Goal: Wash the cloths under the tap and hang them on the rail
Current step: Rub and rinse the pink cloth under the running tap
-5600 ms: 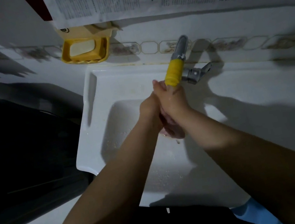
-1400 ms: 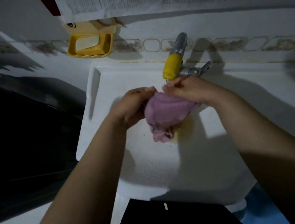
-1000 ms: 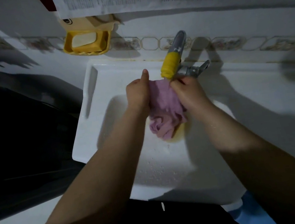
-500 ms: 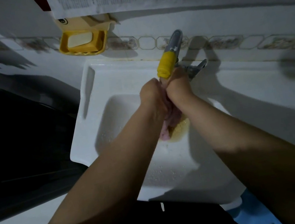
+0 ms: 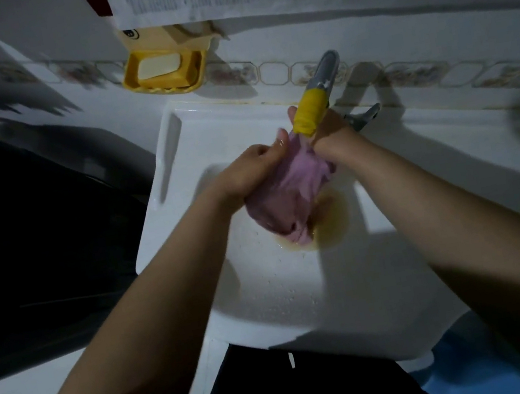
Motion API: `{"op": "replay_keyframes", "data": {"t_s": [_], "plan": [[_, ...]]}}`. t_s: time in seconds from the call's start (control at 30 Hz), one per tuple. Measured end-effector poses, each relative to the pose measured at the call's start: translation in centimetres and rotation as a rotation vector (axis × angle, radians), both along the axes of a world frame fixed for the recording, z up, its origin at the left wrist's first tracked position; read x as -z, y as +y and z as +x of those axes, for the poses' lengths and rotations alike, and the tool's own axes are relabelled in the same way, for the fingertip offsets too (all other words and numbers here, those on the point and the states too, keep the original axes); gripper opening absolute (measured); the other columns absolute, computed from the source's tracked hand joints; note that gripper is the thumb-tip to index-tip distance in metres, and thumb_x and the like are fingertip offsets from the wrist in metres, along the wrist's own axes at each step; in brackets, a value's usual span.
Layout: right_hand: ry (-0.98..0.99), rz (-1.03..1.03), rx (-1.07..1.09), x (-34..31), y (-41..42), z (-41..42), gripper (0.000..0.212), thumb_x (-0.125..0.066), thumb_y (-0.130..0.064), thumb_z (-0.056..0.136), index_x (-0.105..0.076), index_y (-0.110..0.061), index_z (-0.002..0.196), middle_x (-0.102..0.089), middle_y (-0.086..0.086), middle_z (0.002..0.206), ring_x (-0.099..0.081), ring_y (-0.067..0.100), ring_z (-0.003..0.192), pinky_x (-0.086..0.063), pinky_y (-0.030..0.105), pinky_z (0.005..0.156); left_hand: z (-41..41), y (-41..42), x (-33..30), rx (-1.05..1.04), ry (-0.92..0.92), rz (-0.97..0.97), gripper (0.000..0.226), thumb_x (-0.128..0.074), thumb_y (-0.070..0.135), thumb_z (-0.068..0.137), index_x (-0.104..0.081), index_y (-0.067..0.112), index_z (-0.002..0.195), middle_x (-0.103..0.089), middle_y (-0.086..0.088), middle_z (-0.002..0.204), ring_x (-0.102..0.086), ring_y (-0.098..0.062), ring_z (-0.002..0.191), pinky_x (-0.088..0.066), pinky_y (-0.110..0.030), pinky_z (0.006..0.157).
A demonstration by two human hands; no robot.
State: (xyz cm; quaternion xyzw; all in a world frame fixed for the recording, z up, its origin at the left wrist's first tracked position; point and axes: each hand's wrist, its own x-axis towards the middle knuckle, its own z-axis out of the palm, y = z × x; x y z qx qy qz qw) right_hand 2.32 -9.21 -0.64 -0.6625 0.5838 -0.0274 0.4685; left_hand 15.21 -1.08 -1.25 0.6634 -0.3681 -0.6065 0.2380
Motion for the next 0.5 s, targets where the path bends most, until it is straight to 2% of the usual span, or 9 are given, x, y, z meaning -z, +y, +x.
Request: {"op": "replay_keyframes", "data": {"t_s": [0.07, 0.13, 0.2, 0.27, 0.33, 0.37, 0.5], "plan": [[-0.019, -0.019, -0.056, -0.1, -0.3, -0.2, 0.028, -0.041, -0.026, 0.1, -0.06, -0.006, 0.104, -0.061, 0.015, 0.104, -0.059, 0.03, 0.1, -0.04, 0.03, 0.073, 1.4, 0.3, -0.7, 0.202, -0.232, -0.07, 0.047, -0.055, 0.054, 0.089, -0.067, 0.01, 0.097, -0.072, -0.005, 0.092, -0.069, -0.02, 0.083, -0.055, -0.029, 0.077], [-0.106, 0.042, -0.066, -0.1, -0.6, -0.6, 0.03, -0.055, -0.038, 0.091, -0.066, -0.01, 0.091, -0.067, 0.017, 0.096, -0.064, 0.034, 0.094, -0.052, 0.04, 0.076, 2.6, 0.6, -0.5, 0.175, -0.328, -0.175, 0.042, -0.056, 0.045, 0.092, -0.067, 0.004, 0.092, -0.069, -0.009, 0.086, -0.065, -0.021, 0.079, -0.052, -0.032, 0.076], [-0.168, 0.113, -0.084, 0.0, -1.0, -1.6, 0.017, -0.068, -0.03, 0.08, -0.071, -0.014, 0.076, -0.07, 0.021, 0.093, -0.066, 0.039, 0.094, -0.054, 0.049, 0.084, 3.5, 0.9, -0.2, 0.002, -0.21, -0.254, 0.05, -0.051, 0.047, 0.093, -0.066, -0.001, 0.095, -0.067, -0.014, 0.086, -0.062, -0.024, 0.08, -0.051, -0.04, 0.082], [-0.193, 0.196, -0.121, -0.2, -1.3, -2.8, 0.012, -0.071, -0.016, 0.079, -0.075, -0.02, 0.068, -0.07, 0.018, 0.089, -0.066, 0.035, 0.093, -0.052, 0.045, 0.085, 3.9, 1.1, 0.4, -0.216, -0.021, -0.276, 0.058, -0.046, 0.049, 0.09, -0.061, -0.006, 0.097, -0.059, -0.021, 0.088, -0.055, -0.028, 0.082, -0.045, -0.044, 0.082], [-0.249, 0.281, -0.116, 0.1, -1.3, -3.5, 0.005, -0.07, -0.013, 0.082, -0.074, -0.013, 0.084, -0.069, 0.021, 0.099, -0.064, 0.033, 0.101, -0.051, 0.045, 0.091, 3.7, 1.1, 1.0, -0.387, 0.138, -0.278, 0.051, -0.042, 0.048, 0.091, -0.057, 0.0, 0.1, -0.052, -0.02, 0.093, -0.048, -0.03, 0.086, -0.039, -0.045, 0.08], [-0.289, 0.322, -0.075, 0.4, -1.2, -3.6, 0.012, -0.068, -0.012, 0.084, -0.071, -0.008, 0.095, -0.069, 0.02, 0.103, -0.064, 0.032, 0.103, -0.051, 0.047, 0.093, 3.3, 1.0, 1.3, -0.45, 0.176, -0.262, 0.05, -0.04, 0.047, 0.093, -0.056, 0.001, 0.102, -0.053, -0.021, 0.097, -0.049, -0.03, 0.09, -0.04, -0.046, 0.082], [-0.56, 0.479, 0.186, 2.1, -0.2, -3.0, 0.027, -0.066, -0.009, 0.078, -0.065, -0.008, 0.104, -0.066, 0.014, 0.098, -0.062, 0.028, 0.089, -0.052, 0.044, 0.085, 1.6, 0.4, 2.0, -0.688, 0.206, -0.186, 0.045, -0.027, 0.035, 0.105, -0.059, 0.004, 0.107, -0.064, -0.019, 0.112, -0.061, -0.029, 0.107, -0.05, -0.04, 0.095]]}}
